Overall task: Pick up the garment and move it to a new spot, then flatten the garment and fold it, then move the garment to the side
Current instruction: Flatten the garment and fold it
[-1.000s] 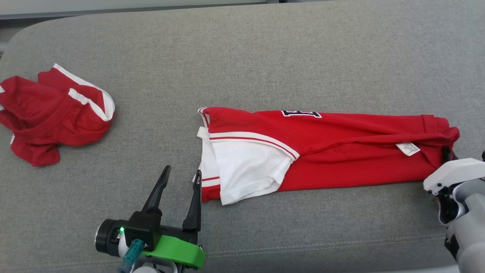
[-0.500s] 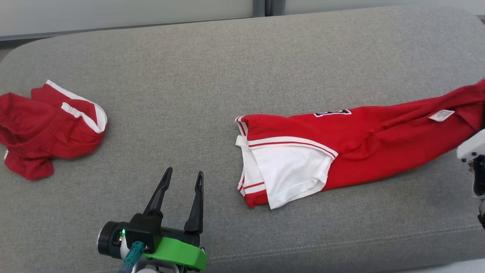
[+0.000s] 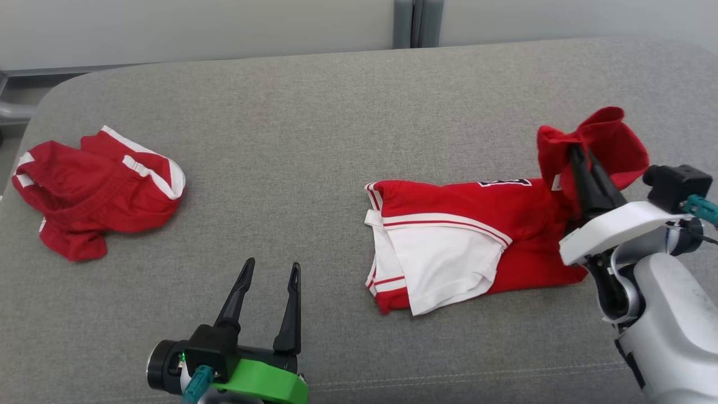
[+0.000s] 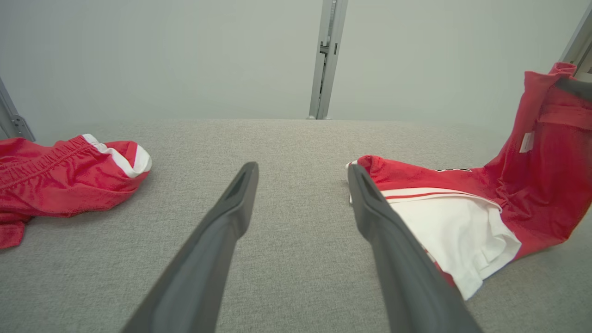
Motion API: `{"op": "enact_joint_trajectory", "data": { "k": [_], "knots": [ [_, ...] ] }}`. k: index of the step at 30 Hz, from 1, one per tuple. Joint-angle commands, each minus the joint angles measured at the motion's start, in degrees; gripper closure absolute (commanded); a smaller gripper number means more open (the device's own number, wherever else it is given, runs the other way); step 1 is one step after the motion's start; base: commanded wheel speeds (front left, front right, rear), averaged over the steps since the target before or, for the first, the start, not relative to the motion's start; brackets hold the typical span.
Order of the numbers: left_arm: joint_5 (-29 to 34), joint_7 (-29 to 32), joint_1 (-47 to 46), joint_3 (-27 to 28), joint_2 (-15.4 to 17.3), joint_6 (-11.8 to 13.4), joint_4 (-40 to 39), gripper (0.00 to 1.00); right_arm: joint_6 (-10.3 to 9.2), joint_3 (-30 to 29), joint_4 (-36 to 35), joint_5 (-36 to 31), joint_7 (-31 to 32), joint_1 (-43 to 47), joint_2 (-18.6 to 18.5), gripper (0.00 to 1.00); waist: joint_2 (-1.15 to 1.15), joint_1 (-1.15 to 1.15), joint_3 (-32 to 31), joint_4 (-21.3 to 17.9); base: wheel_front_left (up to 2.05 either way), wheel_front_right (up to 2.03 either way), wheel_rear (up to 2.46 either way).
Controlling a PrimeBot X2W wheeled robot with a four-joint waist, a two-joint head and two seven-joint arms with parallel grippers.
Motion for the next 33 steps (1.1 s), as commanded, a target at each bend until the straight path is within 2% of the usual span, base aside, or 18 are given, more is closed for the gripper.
{"op": "enact_joint_trajectory", "data": {
  "k": [1,6,10,11,13,22,29,33],
  "knots": [
    [-0.4,0.0,0.8,0.2,0.0,0.2,0.0,0.00,-0.07,0.9,-2.2,-0.6,1.3,1.4,0.7,1.00,0.00,0.00,-0.8,1.3,0.00,0.00,0.00],
    [-0.6,0.0,1.0,-0.1,-0.1,0.3,0.0,0.00,-0.07,3.3,-8.9,-3.3,6.1,4.2,4.8,1.00,0.00,0.00,-1.4,3.7,0.00,0.00,0.00],
    [-1.0,0.0,0.9,-0.4,-0.2,0.4,0.1,0.00,-0.07,3.9,-9.5,-5.9,9.1,5.3,8.8,1.00,0.00,0.00,-1.4,5.9,0.00,0.00,0.00],
    [-1.3,0.0,0.7,-0.6,-0.2,0.3,0.2,0.00,-0.07,3.9,-8.4,-7.2,10.2,5.6,10.6,1.00,0.00,0.00,-1.2,7.1,0.00,0.00,0.00],
    [-1.6,0.0,0.6,-0.8,-0.2,0.4,0.3,0.00,-0.07,3.6,-6.8,-8.6,11.2,5.5,11.9,1.00,0.00,0.00,-1.0,8.2,0.00,0.00,0.00],
    [-3.7,0.0,-0.6,-2.5,-0.2,1.2,1.7,0.00,-0.07,2.0,4.7,-17.0,12.1,3.5,14.2,1.00,0.00,0.00,-0.2,11.5,0.00,0.00,0.00],
    [-4.5,0.0,-1.5,-3.7,-0.2,1.6,2.4,0.00,-0.06,5.8,14.5,-14.0,9.3,0.3,14.4,1.00,0.00,0.00,-0.3,12.6,0.00,0.00,0.00],
    [-4.6,0.0,-1.6,-4.0,-0.2,1.7,2.8,0.00,-0.06,9.0,17.2,-11.7,7.5,-0.9,14.4,0.98,0.00,0.00,-0.5,12.6,0.00,0.00,0.00]
  ]
}}
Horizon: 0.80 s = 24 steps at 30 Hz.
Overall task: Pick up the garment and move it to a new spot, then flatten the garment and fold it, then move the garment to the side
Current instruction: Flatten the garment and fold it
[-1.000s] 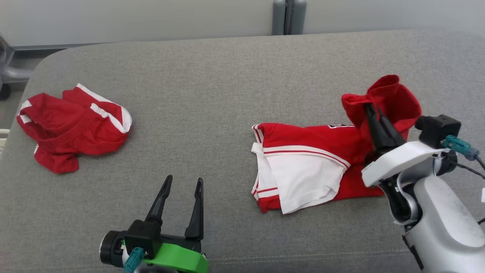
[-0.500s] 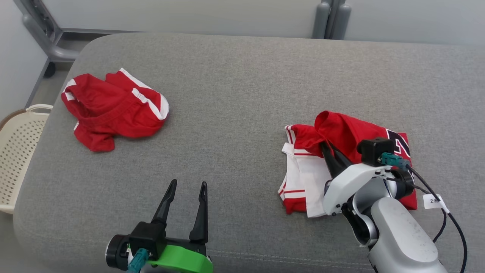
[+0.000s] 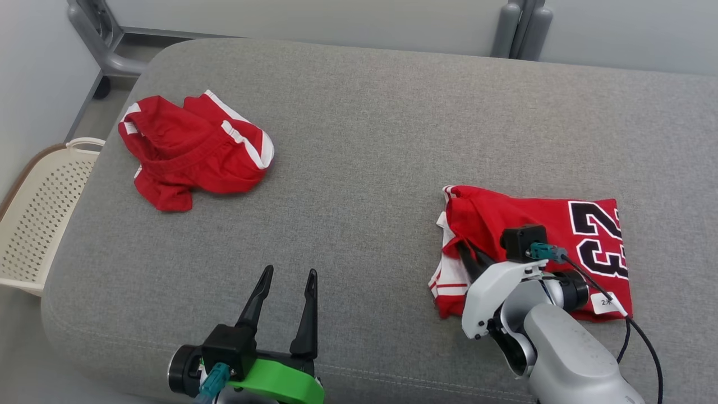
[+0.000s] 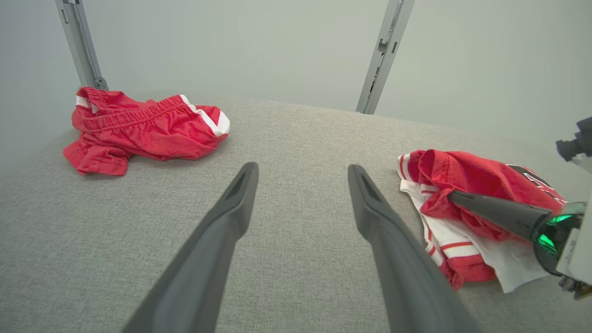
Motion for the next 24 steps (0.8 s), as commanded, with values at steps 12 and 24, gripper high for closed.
{"op": "enact_joint_trajectory", "data": {
  "k": [12,24],
  "knots": [
    [-0.8,0.0,1.6,2.4,0.0,1.8,0.2,0.00,-0.05,7.5,-0.4,7.6,-8.8,0.0,-0.2,0.00,0.00,0.00,-3.5,-2.9,0.00,0.00,0.00],
    [-6.1,0.0,1.9,5.2,0.0,6.3,-1.2,0.00,-0.05,-6.2,-9.6,-6.1,-10.2,3.9,-2.1,0.00,0.00,0.00,-5.0,-12.3,0.00,0.00,0.00]
  ]
}}
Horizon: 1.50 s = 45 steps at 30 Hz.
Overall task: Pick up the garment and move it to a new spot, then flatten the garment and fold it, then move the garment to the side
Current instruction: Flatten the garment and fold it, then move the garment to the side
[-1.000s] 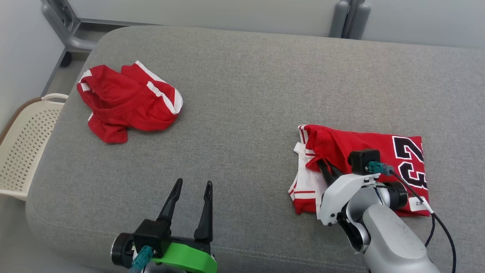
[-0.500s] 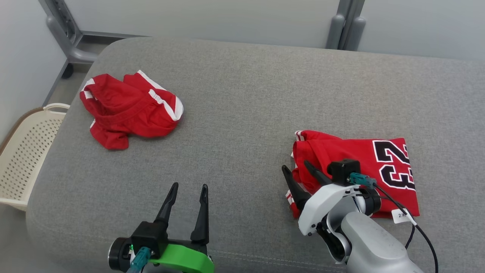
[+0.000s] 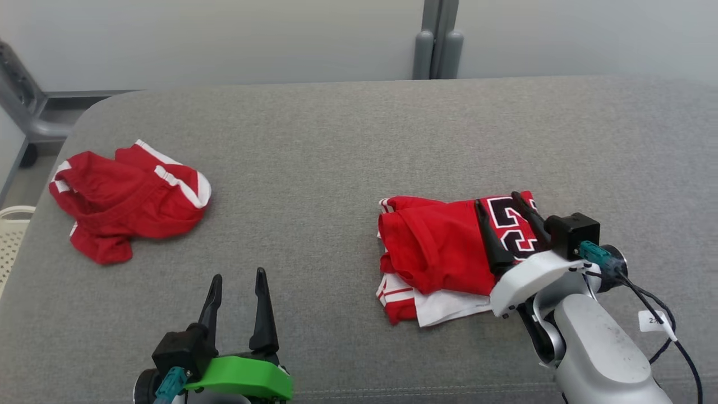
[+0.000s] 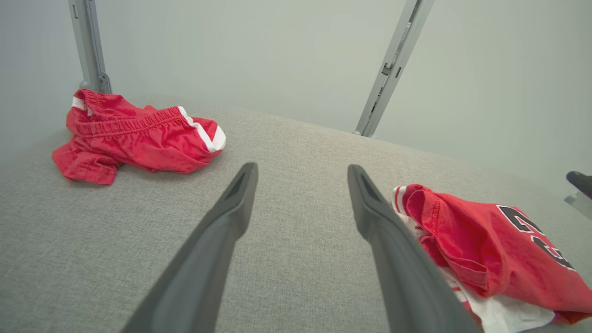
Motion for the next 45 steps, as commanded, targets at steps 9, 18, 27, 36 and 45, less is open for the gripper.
{"op": "enact_joint_trajectory", "data": {
  "k": [9,18,27,36,45],
  "knots": [
    [-0.8,0.0,0.1,3.1,0.1,2.9,-1.6,0.00,-0.04,-4.8,-12.6,-3.1,-0.2,7.7,-3.3,0.00,0.00,0.00,-1.3,-9.3,0.00,0.00,0.00],
    [2.1,0.0,1.8,5.9,0.1,2.4,-6.0,0.00,-0.03,-4.8,-20.2,-1.1,-0.2,12.7,-5.9,0.00,0.00,0.00,-1.6,-10.7,0.00,0.00,0.00],
    [8.6,0.0,6.9,7.7,0.1,0.3,-11.3,0.00,-0.03,-7.5,-27.8,-1.5,-0.2,19.5,-5.5,0.00,0.00,0.00,-2.7,-9.9,0.00,0.00,0.00],
    [11.4,0.0,9.5,8.1,0.1,0.0,-11.6,0.00,-0.03,-7.2,-30.4,-3.7,-0.2,23.0,-4.0,0.00,0.00,0.00,-3.9,-9.0,0.00,0.00,0.00],
    [10.0,0.0,9.1,7.0,0.1,-0.6,-8.3,0.00,-0.03,-7.3,-30.2,-3.8,-0.2,24.1,-3.2,0.00,0.00,0.00,-4.6,-8.2,0.00,0.00,0.00]
  ]
}}
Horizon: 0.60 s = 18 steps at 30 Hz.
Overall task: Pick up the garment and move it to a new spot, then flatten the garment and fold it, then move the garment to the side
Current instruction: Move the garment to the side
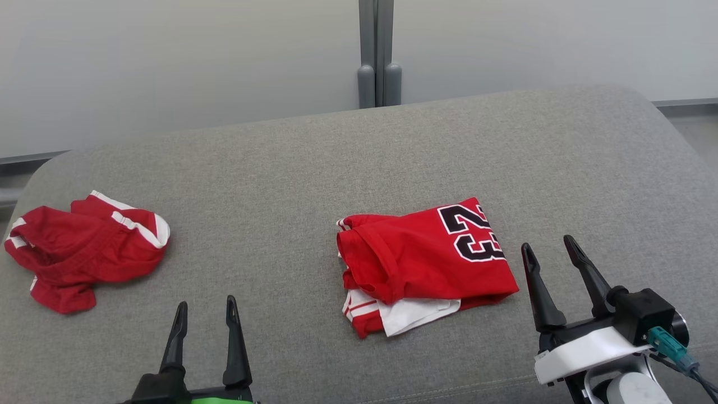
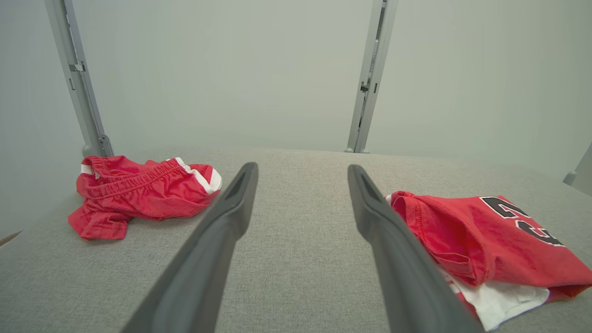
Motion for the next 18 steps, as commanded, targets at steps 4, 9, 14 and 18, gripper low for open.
{"op": "enact_joint_trajectory", "data": {
  "k": [4,9,14,18],
  "knots": [
    [-0.5,0.0,-0.7,-0.3,0.1,-0.1,0.9,0.00,-0.03,0.3,0.5,0.2,-0.2,0.2,-0.2,0.00,0.00,0.00,-0.2,0.0,0.00,0.00,0.00],
    [-0.6,0.0,-1.3,-0.5,0.1,-0.1,1.5,0.00,-0.03,0.7,1.1,1.1,-0.2,-0.3,-0.4,0.00,0.00,0.00,-0.1,-0.1,0.00,0.00,0.00],
    [-0.4,0.0,-1.7,-1.2,0.1,-0.4,1.4,0.00,-0.04,3.4,5.9,4.5,-0.2,-1.6,-1.2,0.00,0.00,0.00,0.4,0.4,0.00,0.00,0.00],
    [0.2,0.0,-2.8,-2.1,0.1,-0.9,1.0,0.00,-0.04,5.5,14.5,11.0,-0.2,-6.0,-1.8,0.00,0.00,0.00,1.7,1.6,0.00,0.00,0.00]
  ]
}}
